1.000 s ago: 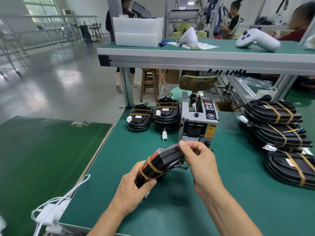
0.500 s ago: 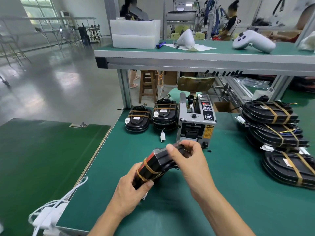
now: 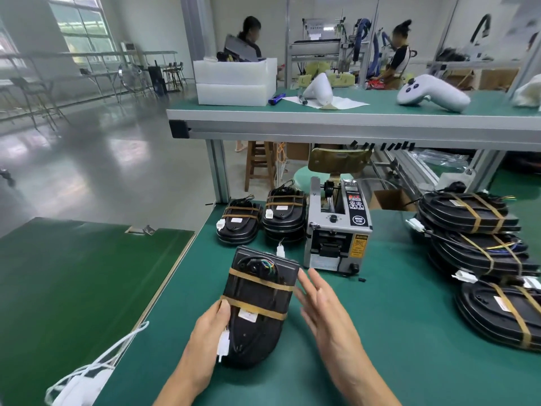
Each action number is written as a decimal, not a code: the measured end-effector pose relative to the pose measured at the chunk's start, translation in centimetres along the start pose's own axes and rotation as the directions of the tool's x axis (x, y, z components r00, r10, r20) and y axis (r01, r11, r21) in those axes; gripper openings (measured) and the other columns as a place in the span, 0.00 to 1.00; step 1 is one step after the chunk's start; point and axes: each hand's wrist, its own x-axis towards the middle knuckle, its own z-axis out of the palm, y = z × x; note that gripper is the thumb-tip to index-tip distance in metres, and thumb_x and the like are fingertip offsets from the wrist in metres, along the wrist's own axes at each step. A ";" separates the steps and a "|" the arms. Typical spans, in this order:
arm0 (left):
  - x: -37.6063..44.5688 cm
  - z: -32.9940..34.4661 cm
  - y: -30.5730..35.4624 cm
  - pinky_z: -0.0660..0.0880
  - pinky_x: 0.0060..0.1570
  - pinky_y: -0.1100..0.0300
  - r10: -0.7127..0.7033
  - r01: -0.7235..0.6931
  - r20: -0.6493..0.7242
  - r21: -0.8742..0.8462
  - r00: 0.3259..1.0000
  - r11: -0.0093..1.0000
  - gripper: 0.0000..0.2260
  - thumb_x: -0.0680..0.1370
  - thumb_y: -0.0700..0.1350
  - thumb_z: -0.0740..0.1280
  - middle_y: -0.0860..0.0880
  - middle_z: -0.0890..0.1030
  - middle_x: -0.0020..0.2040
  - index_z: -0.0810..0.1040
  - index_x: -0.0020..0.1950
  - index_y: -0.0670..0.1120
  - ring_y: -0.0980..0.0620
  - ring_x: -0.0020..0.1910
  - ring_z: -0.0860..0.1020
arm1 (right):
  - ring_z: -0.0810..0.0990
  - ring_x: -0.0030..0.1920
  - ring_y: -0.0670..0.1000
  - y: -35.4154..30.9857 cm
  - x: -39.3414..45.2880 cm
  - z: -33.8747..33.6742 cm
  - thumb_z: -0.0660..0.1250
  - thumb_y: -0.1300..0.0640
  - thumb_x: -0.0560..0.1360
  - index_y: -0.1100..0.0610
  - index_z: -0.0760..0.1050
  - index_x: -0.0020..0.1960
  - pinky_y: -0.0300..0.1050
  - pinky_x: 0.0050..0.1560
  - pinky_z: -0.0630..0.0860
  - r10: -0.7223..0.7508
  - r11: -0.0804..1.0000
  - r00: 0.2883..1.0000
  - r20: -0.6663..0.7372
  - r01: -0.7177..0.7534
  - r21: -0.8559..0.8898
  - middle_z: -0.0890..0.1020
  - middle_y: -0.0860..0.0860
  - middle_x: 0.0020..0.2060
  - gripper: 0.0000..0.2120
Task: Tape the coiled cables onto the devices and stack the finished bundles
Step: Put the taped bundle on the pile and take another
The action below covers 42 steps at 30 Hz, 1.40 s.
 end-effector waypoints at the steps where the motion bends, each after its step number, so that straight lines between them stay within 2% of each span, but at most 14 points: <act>1: 0.1 0.0 0.3 0.79 0.69 0.51 -0.042 0.044 0.018 -0.109 0.999 0.993 0.24 0.85 0.66 0.60 0.45 0.84 0.70 0.83 0.72 0.54 0.47 0.72 0.81 | 0.71 0.75 0.42 0.5 0.0 0.0 0.63 0.39 0.78 0.44 0.63 0.79 0.50 0.79 0.62 -0.005 0.999 1.000 0.025 0.005 -0.039 0.74 0.36 0.74 0.31; 3: 0.1 0.1 0.6 0.82 0.65 0.51 -0.134 0.133 0.017 -0.294 0.991 0.946 0.22 0.87 0.59 0.60 0.41 0.83 0.70 0.85 0.70 0.49 0.43 0.70 0.82 | 0.70 0.76 0.42 1.4 0.1 0.0 0.63 0.41 0.79 0.43 0.61 0.80 0.48 0.79 0.62 -0.009 0.994 0.998 0.056 0.015 -0.105 0.71 0.33 0.75 0.31; 7: 0.5 0.3 0.3 0.78 0.56 0.45 -0.247 0.156 -0.136 -0.473 0.959 0.867 0.19 0.77 0.51 0.65 0.36 0.87 0.61 0.91 0.56 0.43 0.42 0.54 0.88 | 0.69 0.75 0.36 3.0 0.6 0.5 0.65 0.33 0.74 0.40 0.57 0.81 0.35 0.73 0.67 -0.027 0.976 0.993 0.118 0.052 -0.213 0.65 0.25 0.75 0.39; 9: 1.0 0.5 0.4 0.80 0.52 0.46 -0.252 0.132 -0.195 -0.480 0.948 0.868 0.18 0.80 0.48 0.64 0.34 0.87 0.56 0.91 0.52 0.40 0.41 0.48 0.89 | 0.73 0.73 0.39 4.0 0.7 0.6 0.64 0.39 0.77 0.42 0.57 0.80 0.39 0.73 0.69 -0.034 0.976 0.994 0.104 0.056 -0.212 0.67 0.29 0.76 0.35; 11: 1.9 0.7 0.8 0.85 0.40 0.52 -0.223 0.047 -0.312 -0.485 0.923 0.873 0.20 0.86 0.44 0.60 0.37 0.89 0.48 0.91 0.48 0.40 0.43 0.42 0.89 | 0.78 0.70 0.42 5.0 0.8 0.7 0.64 0.45 0.77 0.45 0.61 0.79 0.45 0.72 0.72 -0.054 0.972 0.996 0.075 0.070 -0.225 0.72 0.32 0.73 0.31; 14: 4.2 1.1 3.1 0.81 0.30 0.56 -0.119 -0.090 -0.434 -0.431 0.893 0.898 0.21 0.88 0.47 0.57 0.42 0.89 0.48 0.89 0.51 0.46 0.46 0.39 0.87 | 0.82 0.66 0.45 6.3 1.0 0.7 0.69 0.50 0.74 0.49 0.69 0.74 0.37 0.67 0.75 -0.047 0.966 0.998 0.045 0.057 -0.250 0.78 0.33 0.68 0.29; 18: 11.3 -0.5 7.1 0.74 0.25 0.58 -0.078 -0.096 -0.515 -0.302 0.854 0.948 0.17 0.88 0.50 0.61 0.44 0.86 0.40 0.85 0.50 0.45 0.49 0.28 0.80 | 0.82 0.65 0.44 7.1 1.4 0.8 0.73 0.49 0.70 0.50 0.73 0.71 0.34 0.62 0.75 0.018 0.972 0.999 0.030 -0.010 -0.235 0.82 0.36 0.64 0.30; 22: 18.2 -2.3 9.4 0.68 0.21 0.62 -0.090 0.046 -0.494 -0.101 0.865 0.994 0.19 0.88 0.51 0.58 0.41 0.84 0.39 0.84 0.55 0.40 0.49 0.23 0.75 | 0.82 0.63 0.41 7.2 1.7 0.7 0.74 0.45 0.66 0.49 0.75 0.68 0.35 0.61 0.76 0.081 0.969 0.995 0.050 -0.067 -0.236 0.84 0.34 0.60 0.32; 25: 21.4 -3.1 9.3 0.66 0.20 0.61 -0.109 0.126 -0.452 0.008 0.885 0.992 0.21 0.88 0.50 0.55 0.38 0.83 0.36 0.82 0.59 0.37 0.48 0.23 0.74 | 0.82 0.63 0.42 7.3 1.8 0.4 0.76 0.59 0.73 0.51 0.75 0.68 0.38 0.63 0.76 0.111 0.961 0.993 0.049 -0.095 -0.259 0.85 0.37 0.60 0.25; 28: 22.8 -3.7 8.5 0.67 0.20 0.61 -0.135 0.179 -0.419 0.068 0.898 0.982 0.22 0.88 0.50 0.54 0.35 0.85 0.37 0.82 0.60 0.38 0.48 0.23 0.75 | 0.82 0.64 0.43 7.2 1.9 -0.5 0.64 0.69 0.83 0.53 0.72 0.69 0.38 0.66 0.75 0.169 0.968 0.973 0.156 -0.135 -0.210 0.81 0.45 0.66 0.18; 30: 23.1 -4.2 8.0 0.68 0.20 0.62 -0.163 0.207 -0.405 0.067 0.900 0.976 0.21 0.88 0.51 0.54 0.34 0.87 0.39 0.82 0.60 0.39 0.48 0.24 0.76 | 0.81 0.64 0.43 7.3 1.8 -0.9 0.57 0.68 0.85 0.53 0.70 0.69 0.37 0.66 0.74 0.177 0.968 0.963 0.204 -0.133 -0.212 0.78 0.47 0.68 0.17; 34: 23.3 -5.0 7.4 0.69 0.19 0.63 -0.216 0.269 -0.388 0.087 0.896 0.959 0.22 0.87 0.53 0.54 0.34 0.87 0.41 0.83 0.60 0.40 0.48 0.24 0.79 | 0.81 0.62 0.36 7.0 2.2 -0.7 0.60 0.68 0.85 0.53 0.70 0.70 0.37 0.65 0.74 0.236 0.958 0.961 0.147 -0.204 -0.200 0.79 0.46 0.67 0.17; 38: 23.4 -4.7 7.3 0.71 0.19 0.64 -0.272 0.315 -0.356 0.068 0.894 0.947 0.20 0.88 0.54 0.54 0.34 0.88 0.43 0.81 0.62 0.44 0.45 0.27 0.84 | 0.82 0.62 0.39 6.6 2.4 -0.6 0.60 0.68 0.85 0.53 0.72 0.68 0.38 0.65 0.75 0.266 0.953 0.954 0.136 -0.239 -0.188 0.81 0.47 0.65 0.16; 42: 23.8 -4.2 7.4 0.73 0.19 0.63 -0.296 0.368 -0.355 0.157 0.887 0.916 0.21 0.90 0.56 0.50 0.35 0.86 0.37 0.75 0.70 0.45 0.45 0.26 0.84 | 0.84 0.60 0.42 6.4 2.5 -0.6 0.60 0.67 0.85 0.54 0.75 0.66 0.37 0.62 0.77 0.302 0.950 0.940 0.157 -0.282 -0.138 0.83 0.48 0.62 0.14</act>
